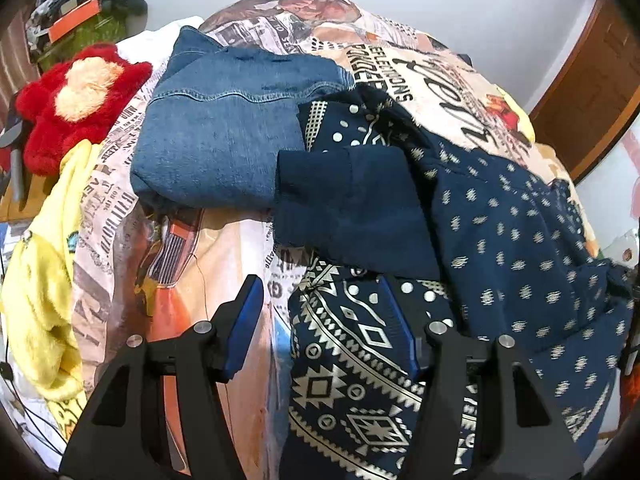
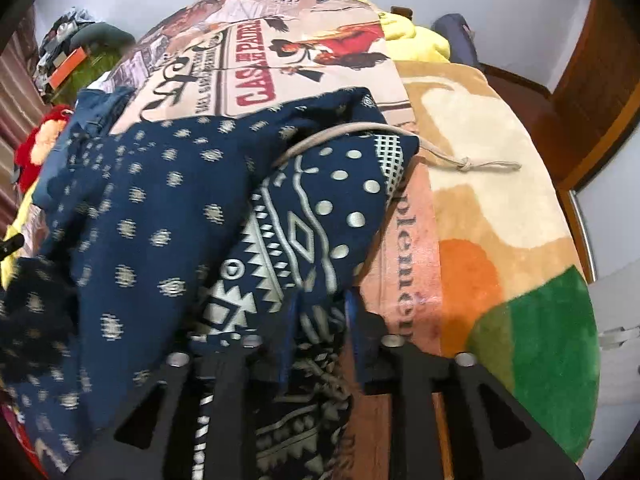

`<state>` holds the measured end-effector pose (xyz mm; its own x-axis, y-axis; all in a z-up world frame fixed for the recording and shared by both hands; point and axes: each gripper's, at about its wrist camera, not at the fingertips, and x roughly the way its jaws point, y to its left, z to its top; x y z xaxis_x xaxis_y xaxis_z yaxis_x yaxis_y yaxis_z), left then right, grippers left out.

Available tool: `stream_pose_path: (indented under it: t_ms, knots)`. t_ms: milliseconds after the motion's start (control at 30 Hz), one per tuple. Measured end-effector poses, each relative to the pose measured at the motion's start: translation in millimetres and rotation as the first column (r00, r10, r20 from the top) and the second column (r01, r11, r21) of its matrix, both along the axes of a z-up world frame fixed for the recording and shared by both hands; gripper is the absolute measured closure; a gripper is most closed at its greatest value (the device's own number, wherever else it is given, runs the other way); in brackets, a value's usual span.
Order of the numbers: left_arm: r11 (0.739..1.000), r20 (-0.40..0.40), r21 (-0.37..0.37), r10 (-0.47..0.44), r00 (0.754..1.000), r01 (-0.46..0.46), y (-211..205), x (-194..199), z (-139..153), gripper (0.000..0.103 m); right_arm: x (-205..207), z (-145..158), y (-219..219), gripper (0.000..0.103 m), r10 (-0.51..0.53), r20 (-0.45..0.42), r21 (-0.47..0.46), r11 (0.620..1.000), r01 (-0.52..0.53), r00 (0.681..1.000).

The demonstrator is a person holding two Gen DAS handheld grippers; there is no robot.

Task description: Fold large clothes

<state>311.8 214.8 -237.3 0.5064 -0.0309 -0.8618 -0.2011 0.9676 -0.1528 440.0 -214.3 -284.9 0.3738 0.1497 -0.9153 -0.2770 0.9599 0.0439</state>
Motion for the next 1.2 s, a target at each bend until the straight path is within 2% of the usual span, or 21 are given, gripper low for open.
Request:
stream_pose_path:
  t_ms: [33,67,100,133,233,367,433,500,567,633,733,800,833,900,933,1000,1067,1200]
  knots:
    - [1.0,-0.008,0.01,-0.009,1.0,0.009,0,2,-3,0.044,-1,0,-1,0.032,-0.015,0.036,-0.059,0.998,0.017,0.999]
    - [1.0,-0.011,0.017,-0.018,1.0,0.018,0,5,-5,0.044,-3,0,-2,0.007,-0.023,0.095,-0.137,0.99,0.036,0.995]
    - [0.999,-0.013,0.021,-0.026,1.0,0.026,0,8,-6,0.044,-5,-1,-5,0.007,-0.01,0.126,-0.151,0.988,0.029,0.992]
    - [0.999,-0.014,0.025,-0.031,0.999,0.031,0,10,-7,0.044,-5,-3,-9,0.007,-0.008,0.108,-0.121,0.992,0.021,0.994]
    - [0.999,0.007,0.037,-0.037,0.999,0.037,5,24,-4,0.044,2,-1,-29,0.007,-0.052,0.029,0.037,0.998,0.051,0.998]
    - [0.999,0.039,-0.021,-0.036,0.999,0.037,18,53,0,0.044,14,13,-40,0.007,-0.103,0.027,0.193,0.976,0.096,0.994]
    - [0.997,0.036,-0.062,-0.037,0.999,0.039,25,73,-4,0.044,26,13,-41,0.01,-0.121,0.008,0.241,0.964,0.116,0.993]
    - [0.995,0.022,-0.094,-0.03,0.999,0.032,30,93,-11,0.044,37,7,-39,0.018,-0.125,-0.012,0.258,0.958,0.124,0.992]
    - [0.994,0.01,-0.102,-0.028,1.0,0.029,34,110,-18,0.044,52,-4,-34,0.027,-0.134,-0.045,0.255,0.956,0.141,0.99]
    - [0.993,0.015,-0.106,-0.041,0.999,0.043,35,122,-24,0.046,62,-11,-31,0.029,-0.148,-0.05,0.251,0.956,0.156,0.988]
    - [0.992,0.032,-0.11,-0.064,0.997,0.067,32,137,-29,0.051,70,-10,-27,0.031,-0.144,-0.03,0.265,0.953,0.147,0.989]
    - [0.989,0.04,-0.125,-0.077,0.996,0.082,29,145,-32,0.061,75,-10,-23,0.038,-0.134,-0.019,0.265,0.955,0.134,0.991]
    - [0.988,0.032,-0.131,-0.074,0.997,0.077,29,149,-34,0.063,78,-11,-21,0.04,-0.129,-0.016,0.257,0.958,0.129,0.991]
    - [0.99,0.027,-0.128,-0.049,0.998,0.052,28,155,-39,0.067,83,-13,-15,0.05,-0.119,0.001,0.224,0.968,0.116,0.993]
    - [0.993,0.032,-0.114,-0.037,0.999,0.04,26,155,-38,0.071,84,-13,-12,0.056,-0.111,0.01,0.206,0.973,0.107,0.994]
    - [0.998,0.029,-0.053,-0.027,0.999,0.029,24,153,-36,0.09,87,-11,-5,0.076,-0.097,0.034,0.158,0.983,0.091,0.995]
    - [1.0,0.043,-0.008,-0.02,0.999,0.021,20,146,-26,0.096,90,-8,-2,0.088,-0.083,0.048,0.144,0.987,0.075,0.995]
    - [0.996,0.108,0.087,-0.04,0.993,0.031,9,129,4,0.098,89,10,-1,0.097,-0.062,0.077,0.166,0.985,0.049,0.995]
